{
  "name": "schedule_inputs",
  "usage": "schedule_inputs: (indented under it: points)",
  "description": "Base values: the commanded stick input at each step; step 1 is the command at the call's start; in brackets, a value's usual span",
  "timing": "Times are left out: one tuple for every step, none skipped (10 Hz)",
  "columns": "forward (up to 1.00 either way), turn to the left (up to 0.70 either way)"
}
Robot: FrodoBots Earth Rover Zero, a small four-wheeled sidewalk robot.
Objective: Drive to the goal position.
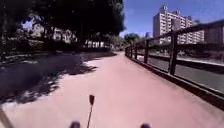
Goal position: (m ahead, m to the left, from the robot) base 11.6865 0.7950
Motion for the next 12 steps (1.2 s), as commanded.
schedule_inputs:
  points:
    - [0.85,0.00]
    - [0.85,0.00]
    - [0.85,0.00]
    - [0.85,0.00]
    - [0.85,0.00]
    - [0.85,0.00]
    - [0.85,0.00]
    - [0.85,0.00]
    - [0.85,0.00]
    - [0.85,0.00]
    - [0.85,0.00]
    - [0.85,0.00]
